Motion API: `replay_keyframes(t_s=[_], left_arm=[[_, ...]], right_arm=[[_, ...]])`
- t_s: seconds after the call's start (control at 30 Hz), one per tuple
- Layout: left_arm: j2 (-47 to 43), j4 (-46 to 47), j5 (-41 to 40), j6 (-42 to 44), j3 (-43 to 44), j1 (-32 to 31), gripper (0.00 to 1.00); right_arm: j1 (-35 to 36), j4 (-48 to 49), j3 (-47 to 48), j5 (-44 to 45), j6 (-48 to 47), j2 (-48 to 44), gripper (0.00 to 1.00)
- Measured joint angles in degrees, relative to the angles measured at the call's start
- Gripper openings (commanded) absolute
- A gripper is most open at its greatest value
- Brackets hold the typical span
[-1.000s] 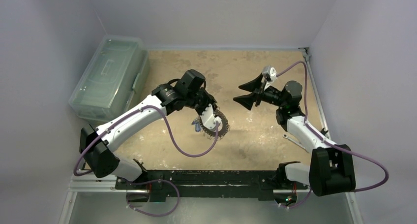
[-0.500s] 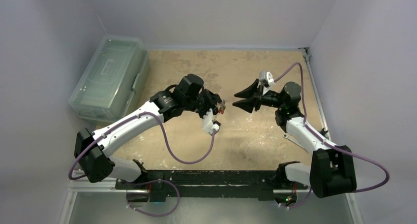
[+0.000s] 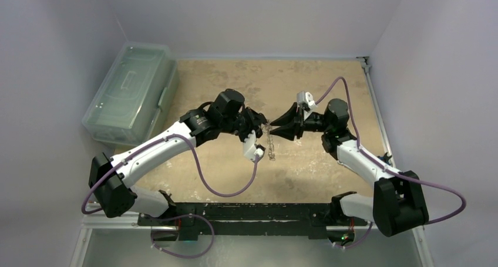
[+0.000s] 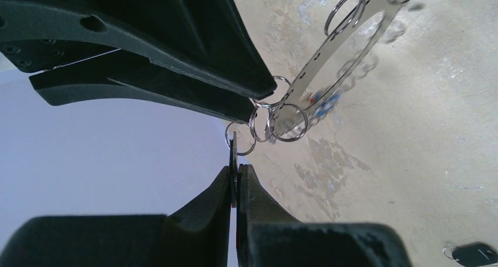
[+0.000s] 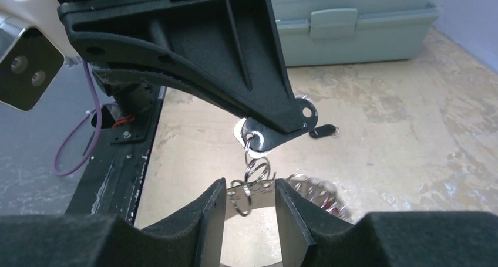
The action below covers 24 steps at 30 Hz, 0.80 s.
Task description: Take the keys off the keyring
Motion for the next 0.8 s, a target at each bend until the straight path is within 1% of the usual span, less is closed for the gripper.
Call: replay_keyframes(t_s=[0.47,0.53,0.8], left_arm=[[0.0,0.8,0.0,-6.1,0.0,-0.1,0.00],[0.0,0.8,0.0,-7.0,0.0,-0.1,0.00],[0.0,0.3,-0.1,-8.0,0.1,-0.1,0.00]], right_arm=[[0.3,-6.9,0.7,0.6,-7.0,0.3,0.28],[0.3,-7.1,0.8,0.5,-7.2,0.3,0.30],[0.3,-7.8,1.2,0.1,-7.2,0.3,0.42]])
